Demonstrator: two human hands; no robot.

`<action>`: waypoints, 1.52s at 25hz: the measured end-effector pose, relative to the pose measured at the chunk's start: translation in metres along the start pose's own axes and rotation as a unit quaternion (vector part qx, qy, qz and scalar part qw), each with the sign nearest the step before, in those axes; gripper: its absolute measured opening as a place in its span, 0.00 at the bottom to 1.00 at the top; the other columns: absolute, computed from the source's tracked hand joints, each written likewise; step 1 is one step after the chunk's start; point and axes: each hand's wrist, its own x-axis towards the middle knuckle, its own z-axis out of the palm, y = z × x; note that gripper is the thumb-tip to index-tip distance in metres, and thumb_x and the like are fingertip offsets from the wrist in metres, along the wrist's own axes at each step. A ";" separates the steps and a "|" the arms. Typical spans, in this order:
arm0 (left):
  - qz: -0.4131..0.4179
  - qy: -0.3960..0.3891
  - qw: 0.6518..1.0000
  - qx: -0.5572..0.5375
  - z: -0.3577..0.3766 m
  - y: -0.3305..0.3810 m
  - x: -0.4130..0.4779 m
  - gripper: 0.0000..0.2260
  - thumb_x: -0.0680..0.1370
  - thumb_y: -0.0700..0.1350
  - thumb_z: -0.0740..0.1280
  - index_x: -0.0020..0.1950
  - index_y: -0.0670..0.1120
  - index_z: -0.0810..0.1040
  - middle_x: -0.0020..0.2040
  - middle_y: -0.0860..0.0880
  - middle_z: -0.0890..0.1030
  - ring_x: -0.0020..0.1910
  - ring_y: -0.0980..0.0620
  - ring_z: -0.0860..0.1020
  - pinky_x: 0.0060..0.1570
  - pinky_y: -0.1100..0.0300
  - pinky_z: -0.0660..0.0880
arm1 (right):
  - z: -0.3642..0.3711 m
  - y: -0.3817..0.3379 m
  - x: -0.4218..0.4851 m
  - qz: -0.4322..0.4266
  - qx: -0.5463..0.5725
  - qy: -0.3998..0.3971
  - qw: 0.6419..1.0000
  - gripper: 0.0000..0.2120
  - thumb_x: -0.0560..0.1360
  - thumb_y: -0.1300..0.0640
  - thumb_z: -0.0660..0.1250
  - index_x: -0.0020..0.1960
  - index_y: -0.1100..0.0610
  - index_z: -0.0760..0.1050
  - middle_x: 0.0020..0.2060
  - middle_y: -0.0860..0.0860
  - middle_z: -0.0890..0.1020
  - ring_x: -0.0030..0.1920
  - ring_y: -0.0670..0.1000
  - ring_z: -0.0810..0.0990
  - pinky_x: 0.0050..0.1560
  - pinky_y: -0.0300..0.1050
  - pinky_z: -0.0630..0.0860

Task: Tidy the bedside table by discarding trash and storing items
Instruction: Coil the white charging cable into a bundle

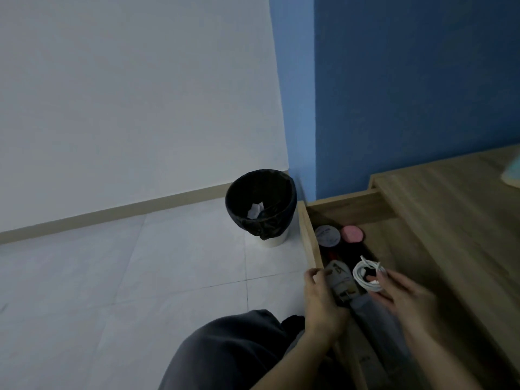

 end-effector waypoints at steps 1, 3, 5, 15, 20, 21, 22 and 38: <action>-0.003 0.002 1.000 0.003 -0.004 -0.004 0.001 0.29 0.70 0.46 0.74 0.67 0.45 0.66 0.66 0.52 0.61 0.64 0.53 0.69 0.64 0.66 0.69 | 0.004 0.005 0.005 0.007 -0.010 0.001 1.000 0.17 0.73 0.66 0.64 0.61 0.68 0.72 0.45 0.59 0.82 0.34 0.48 0.81 0.28 0.31 0.77; -0.003 0.005 1.000 0.008 -0.009 -0.008 0.001 0.29 0.69 0.45 0.73 0.67 0.45 0.66 0.65 0.52 0.61 0.64 0.52 0.69 0.63 0.65 0.70 | 0.013 0.017 0.018 0.013 -0.042 0.000 0.999 0.17 0.73 0.66 0.65 0.61 0.68 0.72 0.47 0.61 0.79 0.34 0.46 0.80 0.29 0.32 0.78; 0.006 0.010 1.000 0.012 -0.009 -0.009 0.000 0.28 0.69 0.43 0.72 0.67 0.45 0.66 0.66 0.51 0.61 0.65 0.52 0.69 0.64 0.63 0.70 | 0.021 0.028 0.028 0.016 -0.067 -0.005 0.998 0.17 0.73 0.66 0.65 0.61 0.70 0.71 0.43 0.60 0.79 0.30 0.45 0.81 0.28 0.31 0.77; 0.001 0.032 0.999 0.003 -0.003 -0.010 -0.001 0.26 0.69 0.37 0.67 0.66 0.46 0.66 0.66 0.53 0.61 0.63 0.52 0.71 0.60 0.61 0.74 | 0.037 0.067 0.044 -0.029 -0.255 0.073 0.964 0.07 0.69 0.63 0.71 0.47 0.62 0.81 0.40 0.60 0.82 0.44 0.61 0.81 0.43 0.52 0.79; 0.010 0.031 0.999 -0.005 -0.002 -0.013 0.000 0.27 0.69 0.38 0.68 0.66 0.45 0.66 0.66 0.52 0.62 0.64 0.52 0.70 0.61 0.61 0.74 | 0.041 0.072 0.039 -0.080 -0.329 0.123 0.933 0.11 0.70 0.62 0.71 0.49 0.66 0.80 0.42 0.65 0.84 0.43 0.63 0.81 0.42 0.48 0.74; 0.010 0.032 0.999 -0.006 -0.001 -0.015 0.001 0.27 0.69 0.38 0.68 0.66 0.45 0.66 0.66 0.53 0.62 0.64 0.52 0.70 0.61 0.61 0.74 | 0.042 0.072 0.039 -0.086 -0.343 0.127 0.927 0.11 0.70 0.61 0.71 0.49 0.65 0.81 0.42 0.64 0.84 0.43 0.63 0.81 0.41 0.47 0.73; 0.010 0.032 0.999 -0.008 0.000 -0.016 0.002 0.27 0.69 0.38 0.69 0.66 0.46 0.66 0.66 0.53 0.62 0.64 0.53 0.70 0.61 0.61 0.74 | 0.042 0.072 0.038 -0.084 -0.358 0.127 0.921 0.11 0.70 0.60 0.70 0.50 0.64 0.81 0.42 0.64 0.84 0.43 0.62 0.81 0.41 0.47 0.73; -0.008 0.032 0.995 -0.089 0.012 -0.009 0.016 0.27 0.74 0.42 0.67 0.71 0.46 0.63 0.70 0.51 0.66 0.68 0.53 0.68 0.69 0.57 0.69 | 0.036 0.021 0.017 -0.165 -0.453 0.037 0.875 0.17 0.74 0.61 0.64 0.62 0.59 0.74 0.62 0.58 0.76 0.63 0.58 0.74 0.60 0.49 0.71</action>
